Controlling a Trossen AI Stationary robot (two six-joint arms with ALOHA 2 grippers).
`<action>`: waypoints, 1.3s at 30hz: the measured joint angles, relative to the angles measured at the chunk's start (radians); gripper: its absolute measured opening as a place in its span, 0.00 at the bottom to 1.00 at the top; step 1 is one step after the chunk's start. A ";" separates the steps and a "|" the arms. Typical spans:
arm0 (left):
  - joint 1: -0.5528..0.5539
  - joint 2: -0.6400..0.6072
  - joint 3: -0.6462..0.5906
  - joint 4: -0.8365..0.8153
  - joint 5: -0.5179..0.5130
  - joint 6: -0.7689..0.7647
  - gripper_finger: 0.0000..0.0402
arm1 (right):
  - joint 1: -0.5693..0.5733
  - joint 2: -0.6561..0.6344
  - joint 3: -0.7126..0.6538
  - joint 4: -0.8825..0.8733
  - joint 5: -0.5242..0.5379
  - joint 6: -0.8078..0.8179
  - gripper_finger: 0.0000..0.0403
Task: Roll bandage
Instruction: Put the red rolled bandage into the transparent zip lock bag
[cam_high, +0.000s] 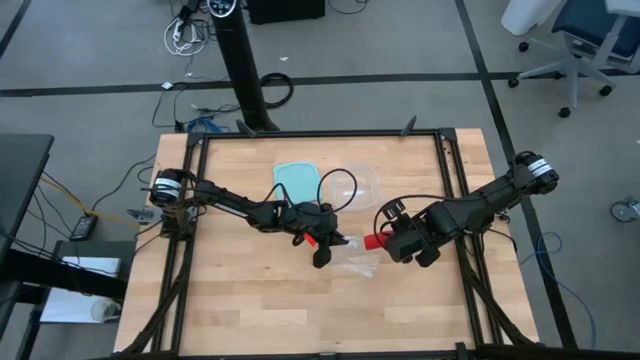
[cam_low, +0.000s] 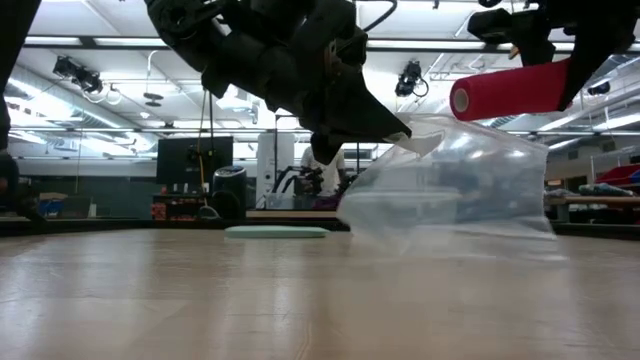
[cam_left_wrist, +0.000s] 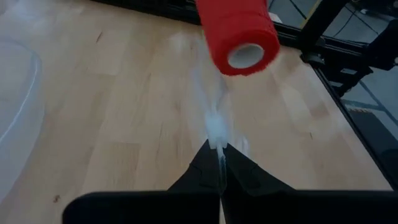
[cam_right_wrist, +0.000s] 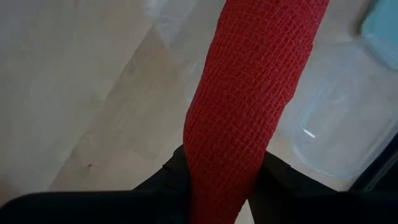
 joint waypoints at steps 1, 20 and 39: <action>0.000 0.000 0.000 -0.009 0.001 0.002 0.00 | -0.004 -0.007 0.006 -0.002 0.006 0.013 0.26; 0.000 0.000 0.000 -0.014 0.000 0.009 0.00 | -0.033 -0.020 -0.006 0.080 -0.042 0.011 0.26; -0.005 0.000 0.000 0.011 -0.001 0.051 0.00 | -0.052 -0.055 -0.065 0.118 -0.110 0.068 0.25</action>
